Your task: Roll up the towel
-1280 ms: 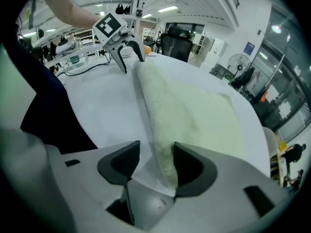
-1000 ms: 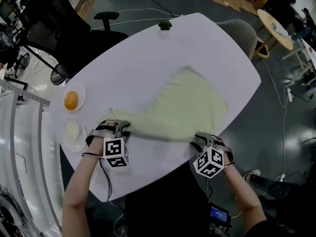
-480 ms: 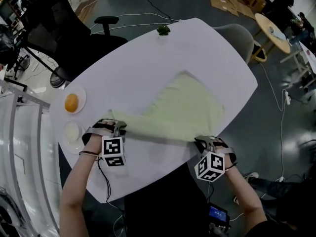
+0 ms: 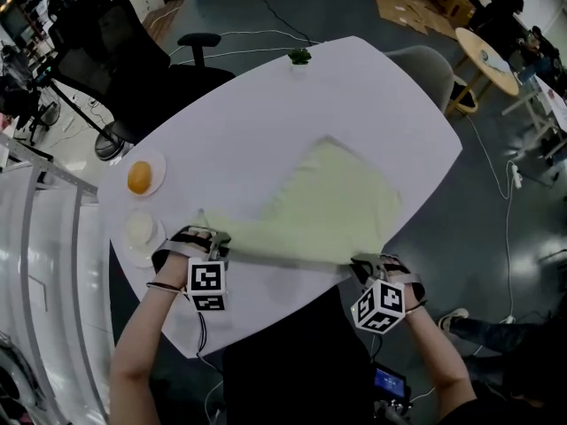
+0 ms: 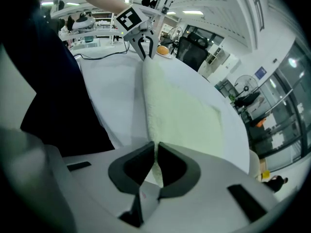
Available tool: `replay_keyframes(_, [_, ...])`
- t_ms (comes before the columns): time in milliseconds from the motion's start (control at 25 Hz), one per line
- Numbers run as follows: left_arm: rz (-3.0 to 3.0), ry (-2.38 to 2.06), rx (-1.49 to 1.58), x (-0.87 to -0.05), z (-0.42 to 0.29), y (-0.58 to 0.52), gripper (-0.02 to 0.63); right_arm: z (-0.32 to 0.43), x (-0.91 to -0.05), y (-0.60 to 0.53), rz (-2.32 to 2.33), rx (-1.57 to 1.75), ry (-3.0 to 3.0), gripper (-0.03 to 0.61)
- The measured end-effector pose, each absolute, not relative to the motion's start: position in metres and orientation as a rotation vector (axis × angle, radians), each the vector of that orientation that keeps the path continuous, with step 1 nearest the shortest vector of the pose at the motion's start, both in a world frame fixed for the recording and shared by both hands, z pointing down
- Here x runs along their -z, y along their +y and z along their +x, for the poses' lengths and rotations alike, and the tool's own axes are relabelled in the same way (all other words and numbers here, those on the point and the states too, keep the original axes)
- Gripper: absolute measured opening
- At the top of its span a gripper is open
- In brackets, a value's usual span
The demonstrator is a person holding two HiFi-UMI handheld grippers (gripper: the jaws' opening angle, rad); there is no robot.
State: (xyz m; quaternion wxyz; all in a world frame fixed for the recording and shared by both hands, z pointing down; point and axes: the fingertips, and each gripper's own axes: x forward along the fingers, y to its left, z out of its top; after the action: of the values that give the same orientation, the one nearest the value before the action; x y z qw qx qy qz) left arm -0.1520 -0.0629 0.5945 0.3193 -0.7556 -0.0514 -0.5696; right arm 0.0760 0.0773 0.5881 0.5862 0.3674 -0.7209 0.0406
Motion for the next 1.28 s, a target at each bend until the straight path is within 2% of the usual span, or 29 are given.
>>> replay_keyframes(360, [-2.018, -0.165, 1.529, -0.601, -0.158, -0.059, 0.072, 0.067, -0.604, 0.088, 0.881, -0.242, -1.728, 0.032])
replay_keyframes(920, [-2.098, -0.063, 1.635, -0.582, -0.117, -0.131, 0.078, 0.11, -0.575, 0.013, 0.907, -0.391, -1.845, 0.045])
replay_keyframes(1280, [-2.11, -0.022, 1.721, -0.606, -0.098, -0.166, 0.081, 0.138, -0.6, -0.033, 0.957, -0.48, -1.817, 0.087])
